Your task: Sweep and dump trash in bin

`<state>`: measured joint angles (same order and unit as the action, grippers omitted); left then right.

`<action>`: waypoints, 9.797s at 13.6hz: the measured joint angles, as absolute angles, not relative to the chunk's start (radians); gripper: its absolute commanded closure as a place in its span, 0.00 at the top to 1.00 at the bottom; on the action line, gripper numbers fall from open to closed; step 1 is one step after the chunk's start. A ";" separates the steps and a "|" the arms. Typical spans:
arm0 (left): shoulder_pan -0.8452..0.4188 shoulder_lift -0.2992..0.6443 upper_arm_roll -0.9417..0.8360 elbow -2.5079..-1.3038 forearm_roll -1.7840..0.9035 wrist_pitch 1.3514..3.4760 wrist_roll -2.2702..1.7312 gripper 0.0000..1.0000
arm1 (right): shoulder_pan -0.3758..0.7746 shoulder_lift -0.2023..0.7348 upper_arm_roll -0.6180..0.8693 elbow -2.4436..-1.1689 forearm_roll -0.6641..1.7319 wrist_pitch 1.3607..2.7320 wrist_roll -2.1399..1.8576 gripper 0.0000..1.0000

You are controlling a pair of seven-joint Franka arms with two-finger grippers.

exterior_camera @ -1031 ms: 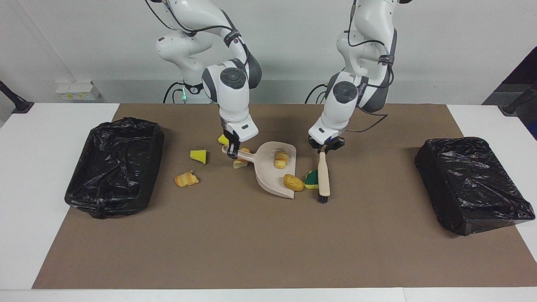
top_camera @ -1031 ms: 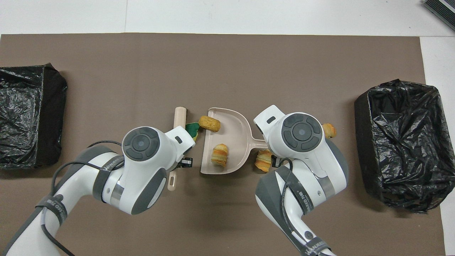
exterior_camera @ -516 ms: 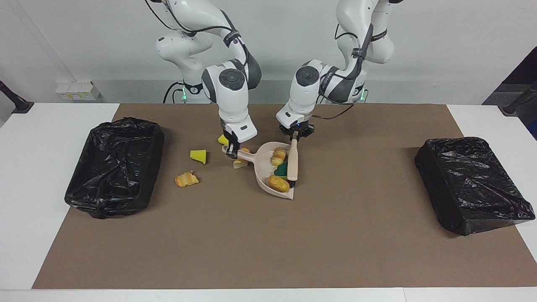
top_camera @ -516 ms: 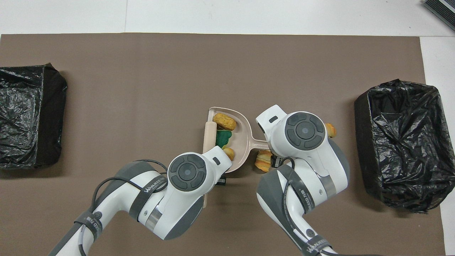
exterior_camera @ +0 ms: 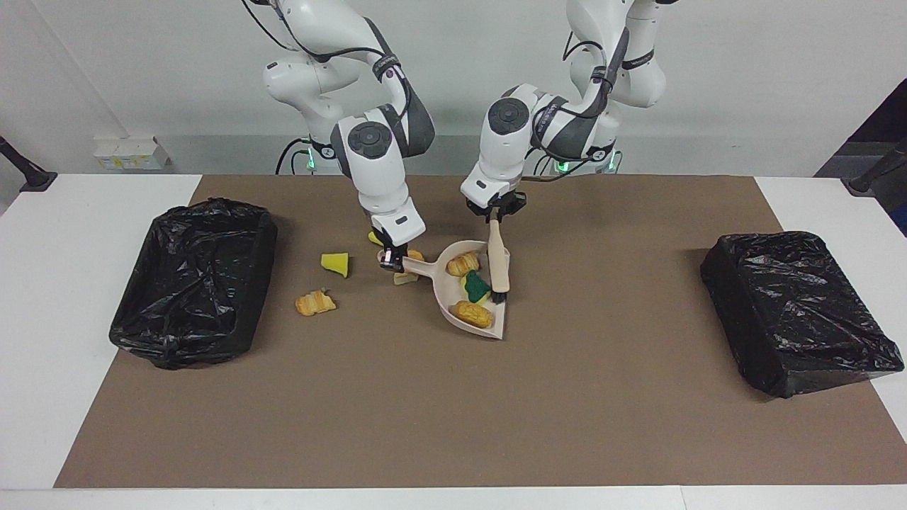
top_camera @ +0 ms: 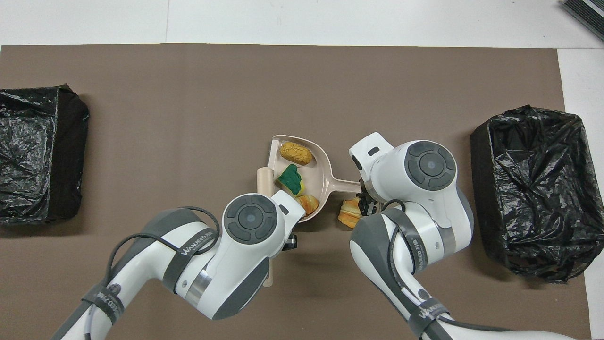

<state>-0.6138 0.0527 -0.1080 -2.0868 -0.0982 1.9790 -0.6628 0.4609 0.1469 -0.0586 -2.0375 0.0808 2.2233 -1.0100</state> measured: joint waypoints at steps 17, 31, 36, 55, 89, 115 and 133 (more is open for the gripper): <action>-0.677 -0.333 -0.135 -2.509 -0.102 2.011 -0.707 0.00 | 0.068 0.138 -0.070 -1.792 0.090 1.919 -1.389 0.00; -0.996 -0.173 -0.144 -2.480 -0.207 2.288 -0.995 0.00 | -0.321 0.113 -0.079 -1.659 -0.204 1.884 -1.952 0.00; -0.995 -0.170 -0.132 -2.480 -0.207 2.286 -0.993 0.68 | -0.332 0.087 -0.073 -1.671 -0.413 1.879 -1.986 0.00; -0.254 -0.181 -0.103 -1.975 -0.083 1.802 -0.217 1.00 | -0.199 -0.028 -0.051 -1.751 -0.367 1.737 -1.627 0.00; -0.012 -0.021 -0.113 -1.576 -0.003 1.593 0.158 1.00 | 0.696 0.423 -0.041 -1.607 0.056 2.046 0.722 1.00; -0.124 0.009 -0.142 -1.612 -0.006 1.696 0.153 1.00 | 1.041 -0.030 -0.036 -2.349 0.226 2.176 0.987 0.00; -0.497 0.280 -0.145 -1.755 -0.006 2.100 -0.283 1.00 | 0.515 -0.217 -0.054 -2.328 -0.117 1.880 0.439 0.00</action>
<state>-0.4966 0.2804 -0.1448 -1.7553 -0.0062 2.1000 -0.2828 0.5155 -0.2173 -0.0543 -2.3280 -0.1171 1.8797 0.4388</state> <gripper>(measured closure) 0.000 0.744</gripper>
